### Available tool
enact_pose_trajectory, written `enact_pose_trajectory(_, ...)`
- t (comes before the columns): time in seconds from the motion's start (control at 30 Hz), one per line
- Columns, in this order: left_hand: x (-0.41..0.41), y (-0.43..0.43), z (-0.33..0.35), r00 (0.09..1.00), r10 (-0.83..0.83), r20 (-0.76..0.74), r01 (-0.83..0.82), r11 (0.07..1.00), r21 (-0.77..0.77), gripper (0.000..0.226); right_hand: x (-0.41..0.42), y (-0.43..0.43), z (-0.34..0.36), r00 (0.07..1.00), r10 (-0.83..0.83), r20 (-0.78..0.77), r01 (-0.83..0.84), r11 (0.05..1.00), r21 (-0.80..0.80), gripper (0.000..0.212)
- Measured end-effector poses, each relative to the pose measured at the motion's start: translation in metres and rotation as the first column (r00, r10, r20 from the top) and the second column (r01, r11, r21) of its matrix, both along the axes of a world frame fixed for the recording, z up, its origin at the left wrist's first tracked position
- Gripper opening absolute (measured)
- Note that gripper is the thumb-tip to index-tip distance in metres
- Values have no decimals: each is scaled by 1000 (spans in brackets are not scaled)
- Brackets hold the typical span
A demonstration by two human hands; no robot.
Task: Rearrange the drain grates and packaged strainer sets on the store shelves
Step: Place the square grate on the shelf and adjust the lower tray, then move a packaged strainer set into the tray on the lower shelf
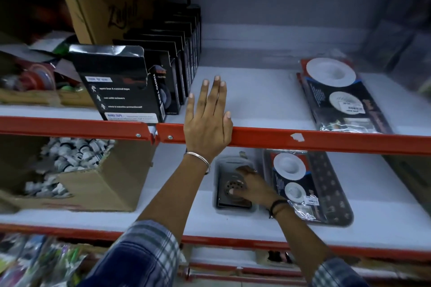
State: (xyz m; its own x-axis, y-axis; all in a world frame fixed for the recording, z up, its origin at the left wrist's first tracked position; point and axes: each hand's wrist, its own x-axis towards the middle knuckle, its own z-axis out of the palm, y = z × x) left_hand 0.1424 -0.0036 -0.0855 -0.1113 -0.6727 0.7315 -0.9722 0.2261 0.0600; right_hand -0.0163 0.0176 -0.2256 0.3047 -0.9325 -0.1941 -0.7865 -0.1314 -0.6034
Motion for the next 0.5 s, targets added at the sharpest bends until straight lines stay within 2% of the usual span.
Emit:
enact_pose_trajectory(0.07,0,3,1,1000,-11,-8,11,999,38,58,-11,19,30,978,-15,209,17,1000,-9,58)
enact_pose_trajectory(0.13,0,6,4,1000,-28,-14,29,996,87,58,-24,41,59,943,-28,333,27,1000,7,50)
enact_pose_trajectory(0.27,-1,14,12,998,-58,-35,62,986,152,61,-52,87,113,897,-35,441,32,999,13,44)
enact_pose_trajectory(0.4,-21,27,24,979,-170,-111,186,969,165,65,-82,104,160,865,-3,501,53,995,-84,35)
enact_pose_trajectory(0.5,-59,34,44,956,-249,-152,271,952,141,67,-111,95,190,824,-15,567,136,976,-171,34)
